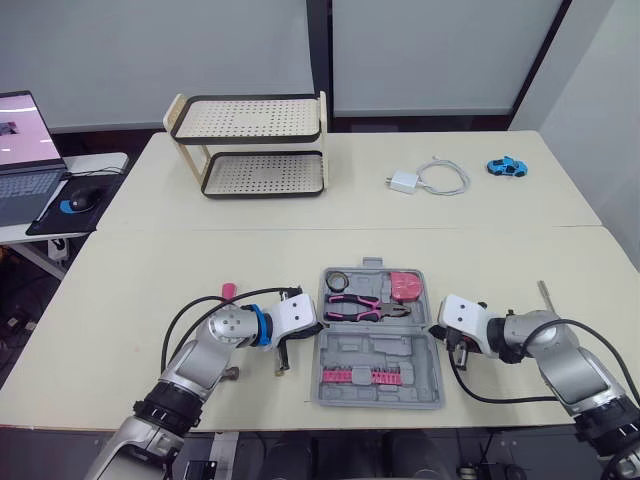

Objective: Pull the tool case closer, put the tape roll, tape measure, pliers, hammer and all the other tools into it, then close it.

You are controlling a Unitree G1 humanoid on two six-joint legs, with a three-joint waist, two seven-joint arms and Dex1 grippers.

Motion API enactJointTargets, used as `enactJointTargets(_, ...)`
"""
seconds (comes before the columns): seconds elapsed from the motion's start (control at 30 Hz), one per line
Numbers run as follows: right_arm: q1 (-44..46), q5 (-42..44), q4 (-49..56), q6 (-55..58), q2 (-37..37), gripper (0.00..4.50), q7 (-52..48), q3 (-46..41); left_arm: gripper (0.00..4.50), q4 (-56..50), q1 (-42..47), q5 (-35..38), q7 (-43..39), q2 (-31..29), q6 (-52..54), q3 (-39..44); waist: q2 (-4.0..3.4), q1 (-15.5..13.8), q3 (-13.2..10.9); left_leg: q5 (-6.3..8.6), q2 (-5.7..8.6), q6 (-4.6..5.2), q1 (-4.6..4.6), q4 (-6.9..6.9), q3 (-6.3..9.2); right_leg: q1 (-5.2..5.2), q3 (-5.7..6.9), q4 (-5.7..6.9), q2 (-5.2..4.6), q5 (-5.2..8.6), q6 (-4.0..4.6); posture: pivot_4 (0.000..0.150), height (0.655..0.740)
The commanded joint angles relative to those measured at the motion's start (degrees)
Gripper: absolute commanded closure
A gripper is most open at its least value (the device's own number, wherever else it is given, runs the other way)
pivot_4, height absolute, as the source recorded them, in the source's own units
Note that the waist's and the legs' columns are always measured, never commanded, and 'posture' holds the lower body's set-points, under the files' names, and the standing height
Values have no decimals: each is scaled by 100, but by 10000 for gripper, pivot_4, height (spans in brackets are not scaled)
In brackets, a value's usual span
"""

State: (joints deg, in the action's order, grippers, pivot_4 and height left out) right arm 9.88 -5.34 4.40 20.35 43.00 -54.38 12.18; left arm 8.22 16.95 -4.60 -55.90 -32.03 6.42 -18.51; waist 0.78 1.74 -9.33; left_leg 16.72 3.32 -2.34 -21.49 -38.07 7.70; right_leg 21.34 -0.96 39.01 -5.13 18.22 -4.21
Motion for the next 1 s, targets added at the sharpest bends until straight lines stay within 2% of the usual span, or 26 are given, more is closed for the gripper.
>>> enactJointTargets(0.03, -67, 43, 231, -50, 152, 45000, 117, -256, 44648, -302, -70, 163, -91, -168, 86, 193, 0, -4, 0, 0, 0, 0, 0, 0, 1, 0, 0, 0, 0, 0, 0, 1500, 7400)
enactJointTargets(0.13, -215, 64, 467, -121, 294, 45000, 186, -443, 44648, -516, -119, 318, -173, -343, 215, 409, 0, -8, 0, 1, 1, 1, -3, 0, 0, 1, 0, 0, -1, 0, 0, 1500, 7400)
enactJointTargets(0.27, -733, 384, 1236, -243, 623, 45000, 84, -1125, 44648, -967, -163, 1153, -301, -589, 620, 1250, -1, -11, -2, 0, -1, 1, -16, -1, 2, 11, 2, -1, -2, 0, 0, 1500, 7400)
enactJointTargets(0.5, -2185, 1258, 2123, -159, 1051, 45000, -399, -3257, 44648, -928, -785, 2137, -635, -1577, 1143, 2895, -2, 5, -2, 9, -2, 16, -13, 8, 1, 7, 2, -6, -3, 0, 0, 1500, 7400)
enactJointTargets(0.7, -2970, 1650, 2015, -169, 1274, 45000, -1006, -4690, 44648, -377, -1635, 2232, -721, -2057, 832, 3826, -2, -8, -4, 14, -5, 24, 2, 10, 0, -6, 1, -7, -2, 0, 0, 1500, 7400)
enactJointTargets(1.0, -4023, 1510, 828, -840, 1485, 45000, -1963, -6388, 44648, 545, -2889, 2213, -550, -2113, 526, 4855, 4, -12, -7, 16, -7, 27, 8, 22, -11, -10, -5, -15, -5, 1, 1, 1500, 7400)
